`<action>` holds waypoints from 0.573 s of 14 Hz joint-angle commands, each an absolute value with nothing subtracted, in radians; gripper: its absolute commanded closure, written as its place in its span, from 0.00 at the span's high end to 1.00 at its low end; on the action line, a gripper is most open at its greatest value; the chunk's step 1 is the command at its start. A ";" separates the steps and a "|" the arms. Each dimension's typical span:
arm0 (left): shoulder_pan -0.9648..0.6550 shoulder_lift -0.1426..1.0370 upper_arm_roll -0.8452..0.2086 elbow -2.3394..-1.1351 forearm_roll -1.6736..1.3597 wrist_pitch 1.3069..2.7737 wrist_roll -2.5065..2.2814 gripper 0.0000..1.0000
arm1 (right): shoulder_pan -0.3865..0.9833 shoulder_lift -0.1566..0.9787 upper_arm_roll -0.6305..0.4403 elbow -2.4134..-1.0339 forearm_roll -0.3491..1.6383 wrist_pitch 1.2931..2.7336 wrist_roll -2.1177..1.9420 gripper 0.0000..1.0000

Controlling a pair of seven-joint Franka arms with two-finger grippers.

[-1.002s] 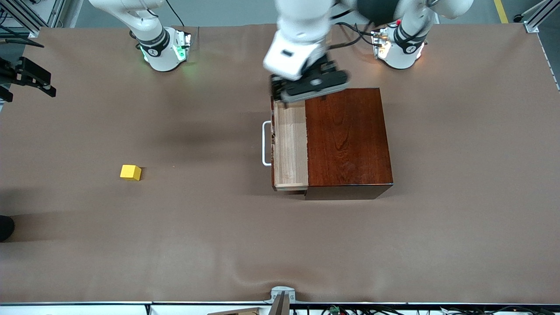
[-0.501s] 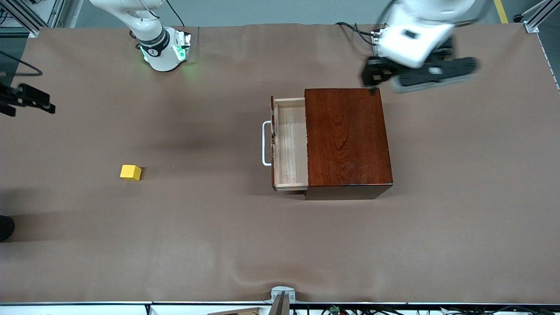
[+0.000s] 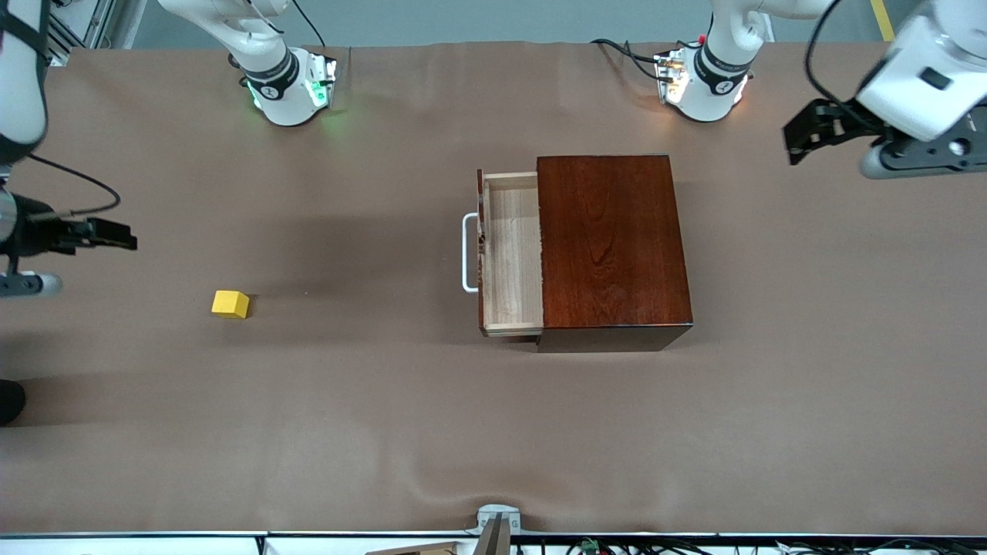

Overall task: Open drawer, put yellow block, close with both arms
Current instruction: 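Reach the right gripper down and grasp the yellow cube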

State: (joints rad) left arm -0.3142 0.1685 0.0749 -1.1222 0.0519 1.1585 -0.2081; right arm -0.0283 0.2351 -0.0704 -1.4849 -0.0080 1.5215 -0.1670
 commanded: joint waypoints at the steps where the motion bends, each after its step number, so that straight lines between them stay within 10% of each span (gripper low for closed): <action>1: -0.261 0.083 0.064 -1.247 0.032 1.177 -0.138 1.00 | -0.044 0.291 -0.060 -1.443 -0.006 1.616 -0.179 1.00; 8: -0.213 -0.109 0.071 -1.581 0.034 1.353 -0.121 1.00 | -0.077 0.383 -0.060 -1.555 0.065 1.788 -0.170 1.00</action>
State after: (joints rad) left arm -0.2255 -0.0152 0.0754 -1.4505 0.0515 1.2990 -0.1369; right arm -0.0370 0.3670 -0.0714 -1.5008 0.0090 1.7152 -0.1662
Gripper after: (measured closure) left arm 0.000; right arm 0.000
